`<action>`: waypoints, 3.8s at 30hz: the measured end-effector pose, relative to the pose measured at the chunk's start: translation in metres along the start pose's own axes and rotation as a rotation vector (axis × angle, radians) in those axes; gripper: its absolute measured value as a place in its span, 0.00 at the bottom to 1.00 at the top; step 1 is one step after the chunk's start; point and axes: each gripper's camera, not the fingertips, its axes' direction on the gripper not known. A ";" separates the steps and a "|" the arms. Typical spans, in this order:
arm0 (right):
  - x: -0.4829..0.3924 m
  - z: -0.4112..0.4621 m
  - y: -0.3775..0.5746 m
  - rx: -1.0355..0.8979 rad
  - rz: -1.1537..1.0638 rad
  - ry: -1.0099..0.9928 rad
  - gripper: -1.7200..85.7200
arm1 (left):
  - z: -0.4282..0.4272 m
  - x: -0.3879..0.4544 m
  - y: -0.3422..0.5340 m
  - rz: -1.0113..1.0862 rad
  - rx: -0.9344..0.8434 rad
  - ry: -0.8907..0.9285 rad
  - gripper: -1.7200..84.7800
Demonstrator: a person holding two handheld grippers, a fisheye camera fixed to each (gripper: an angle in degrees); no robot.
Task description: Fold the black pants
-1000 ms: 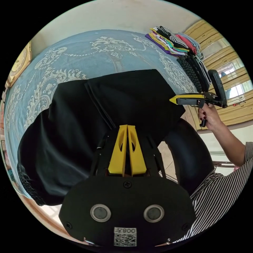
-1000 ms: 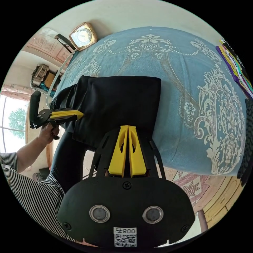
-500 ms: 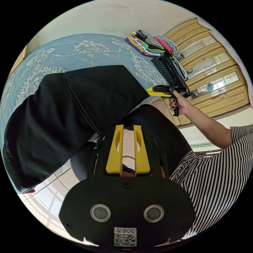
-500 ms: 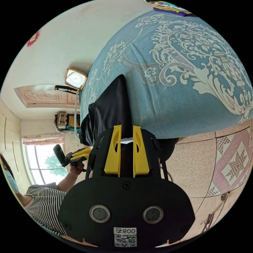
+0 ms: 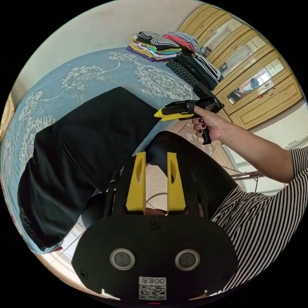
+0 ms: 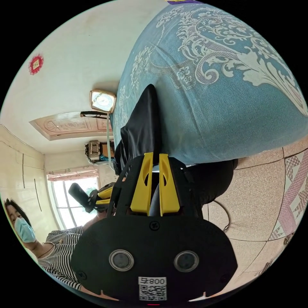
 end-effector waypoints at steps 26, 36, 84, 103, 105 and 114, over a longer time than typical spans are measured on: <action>0.013 -0.062 -0.075 0.060 -0.023 -0.144 0.11 | 0.081 0.131 -0.074 0.039 0.024 -0.314 0.05; 0.010 -0.017 -0.156 -0.056 0.083 -0.166 0.13 | 0.085 0.142 -0.074 0.023 0.043 -0.280 0.05; -0.195 0.003 -0.112 0.088 -0.097 -0.162 0.05 | -0.059 0.032 0.032 -0.060 0.368 0.008 0.04; -0.374 0.269 -0.078 -0.183 -0.306 -0.073 0.05 | -0.157 -0.154 0.263 -0.550 0.484 0.007 0.04; -0.386 0.307 -0.075 -0.223 -0.310 -0.042 0.05 | -0.160 -0.173 0.284 -0.608 0.485 0.024 0.04; -0.427 0.415 -0.066 -0.326 -0.336 0.051 0.05 | -0.177 -0.243 0.366 -0.787 0.514 0.089 0.04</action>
